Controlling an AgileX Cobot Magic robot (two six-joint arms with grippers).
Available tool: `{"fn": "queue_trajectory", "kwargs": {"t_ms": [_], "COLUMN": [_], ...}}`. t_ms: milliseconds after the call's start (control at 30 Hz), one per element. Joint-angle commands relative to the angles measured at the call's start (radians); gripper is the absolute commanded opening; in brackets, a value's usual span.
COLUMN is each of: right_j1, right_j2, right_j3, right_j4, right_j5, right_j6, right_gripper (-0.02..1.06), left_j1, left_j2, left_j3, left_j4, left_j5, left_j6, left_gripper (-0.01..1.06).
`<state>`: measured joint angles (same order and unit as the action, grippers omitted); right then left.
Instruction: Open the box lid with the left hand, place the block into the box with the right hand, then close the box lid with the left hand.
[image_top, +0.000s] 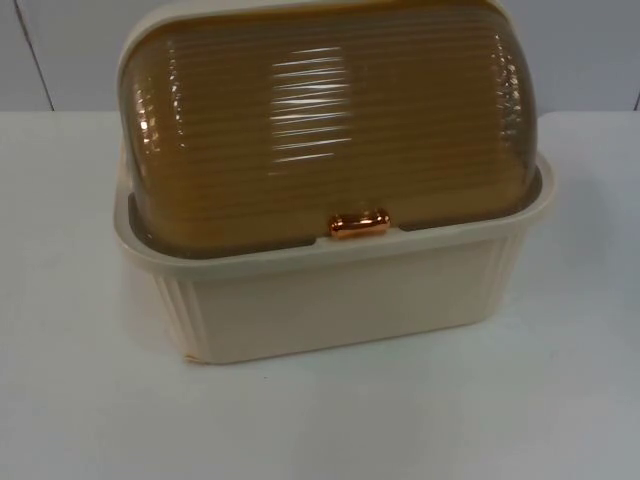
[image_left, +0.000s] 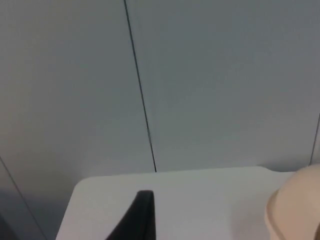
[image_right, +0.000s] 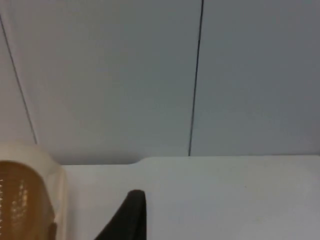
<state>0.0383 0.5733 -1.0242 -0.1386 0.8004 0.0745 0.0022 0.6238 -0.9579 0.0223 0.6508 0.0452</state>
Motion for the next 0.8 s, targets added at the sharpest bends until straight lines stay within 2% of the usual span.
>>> {"fn": "queue_trajectory", "kwargs": {"t_ms": [0,133,233,533,767], "right_j1": [-0.006,-0.006,-0.006,-0.006,-0.006], "right_j2": [0.079,0.216,0.264,0.331,0.331], "right_j3": [-0.038,-0.055,-0.055,-0.049,-0.049], "right_j4": [-0.071,-0.219,-0.244,-0.191,-0.193], "right_j5": [-0.021,-0.095,-0.119,-0.113,-0.046], "right_j6": [0.029,0.122,0.12,0.146,0.144], "right_gripper": [1.05,1.05,1.05,1.05,1.05], "left_j1": [-0.002,-0.002,-0.002,-0.002,-0.004], "left_j2": [0.078,0.202,0.259,0.357,0.399], "left_j3": [-0.036,-0.053,-0.053,-0.053,-0.042], "left_j4": [0.002,0.007,0.005,0.002,-0.07], "left_j5": [-0.012,-0.005,0.003,-0.04,0.003], "left_j6": [-0.007,-0.007,-0.007,0.003,0.01], "left_gripper": [1.03,1.03,1.03,1.03,1.03]}}
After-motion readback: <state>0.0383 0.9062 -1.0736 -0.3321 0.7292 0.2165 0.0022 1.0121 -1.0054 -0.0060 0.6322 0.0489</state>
